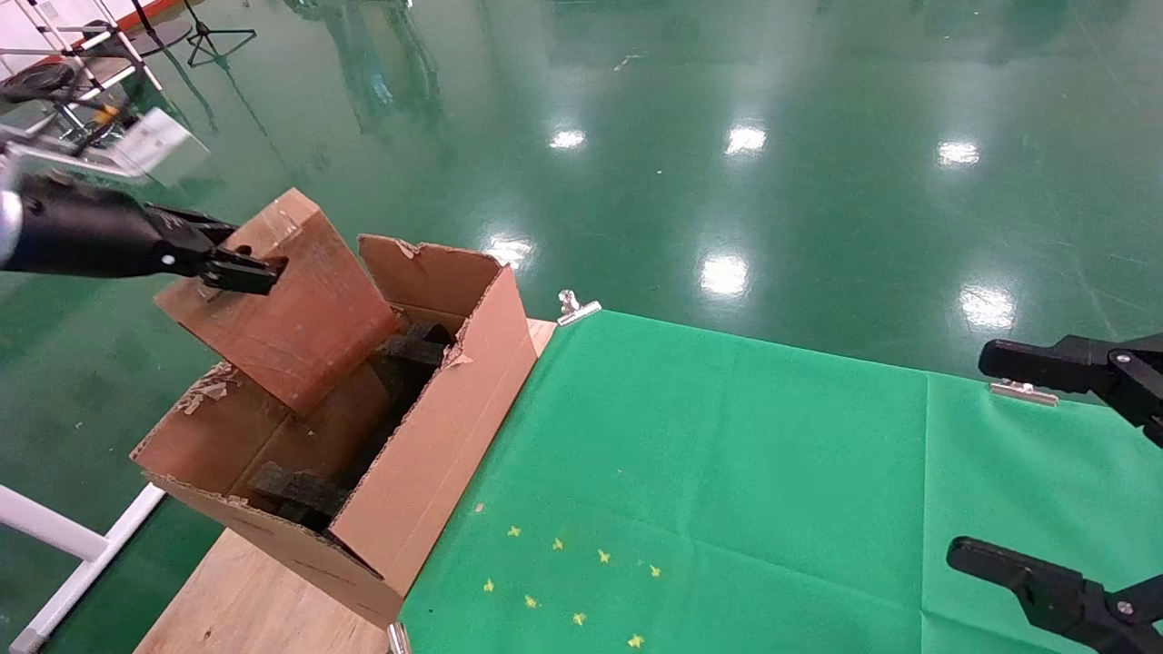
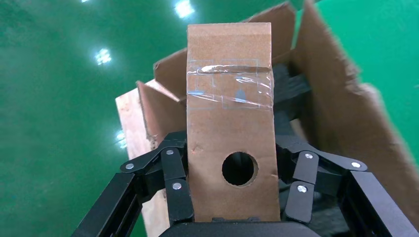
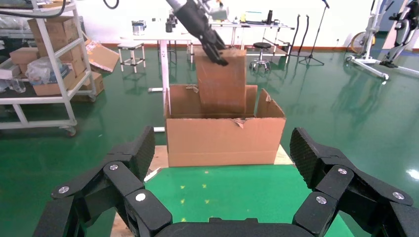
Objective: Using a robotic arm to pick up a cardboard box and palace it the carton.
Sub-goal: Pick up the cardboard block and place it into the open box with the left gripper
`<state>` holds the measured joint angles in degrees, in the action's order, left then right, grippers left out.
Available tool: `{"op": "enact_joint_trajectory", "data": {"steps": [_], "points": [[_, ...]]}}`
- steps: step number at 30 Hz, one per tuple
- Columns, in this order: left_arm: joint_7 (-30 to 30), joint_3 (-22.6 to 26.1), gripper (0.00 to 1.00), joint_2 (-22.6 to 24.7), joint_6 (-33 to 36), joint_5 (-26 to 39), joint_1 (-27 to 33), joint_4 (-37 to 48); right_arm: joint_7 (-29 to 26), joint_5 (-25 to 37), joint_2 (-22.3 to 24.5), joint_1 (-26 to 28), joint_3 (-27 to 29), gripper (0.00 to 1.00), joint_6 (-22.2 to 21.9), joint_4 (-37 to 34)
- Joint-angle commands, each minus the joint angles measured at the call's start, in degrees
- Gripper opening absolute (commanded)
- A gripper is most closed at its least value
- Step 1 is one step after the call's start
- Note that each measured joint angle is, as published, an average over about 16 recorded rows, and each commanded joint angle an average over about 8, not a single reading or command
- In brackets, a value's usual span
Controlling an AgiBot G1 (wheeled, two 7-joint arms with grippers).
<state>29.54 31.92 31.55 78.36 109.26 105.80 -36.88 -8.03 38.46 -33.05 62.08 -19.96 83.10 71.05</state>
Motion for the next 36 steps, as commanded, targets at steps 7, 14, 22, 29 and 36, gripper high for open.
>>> {"op": "enact_joint_trajectory", "data": {"steps": [7, 14, 22, 29, 36], "points": [[-0.1, 2.0, 0.00, 3.8, -7.7, 4.5, -2.1, 8.5, 0.0, 0.0, 0.0, 0.0, 0.0, 1.00, 0.0, 0.0], [6.1, 4.5, 0.00, 7.6, -11.7, 10.2, -0.4, 17.2, 0.0, 0.0, 0.0, 0.0, 0.0, 1.00, 0.0, 0.0], [10.1, 5.1, 0.00, 10.8, -18.6, 12.5, 0.5, 24.8, 0.0, 0.0, 0.0, 0.0, 0.0, 1.00, 0.0, 0.0], [9.4, 4.5, 0.00, 13.3, -24.1, 11.6, -1.4, 29.4, 0.0, 0.0, 0.0, 0.0, 0.0, 1.00, 0.0, 0.0], [6.9, 4.1, 0.00, 15.2, -28.3, 10.9, -4.5, 32.3, 0.0, 0.0, 0.0, 0.0, 0.0, 1.00, 0.0, 0.0]]}}
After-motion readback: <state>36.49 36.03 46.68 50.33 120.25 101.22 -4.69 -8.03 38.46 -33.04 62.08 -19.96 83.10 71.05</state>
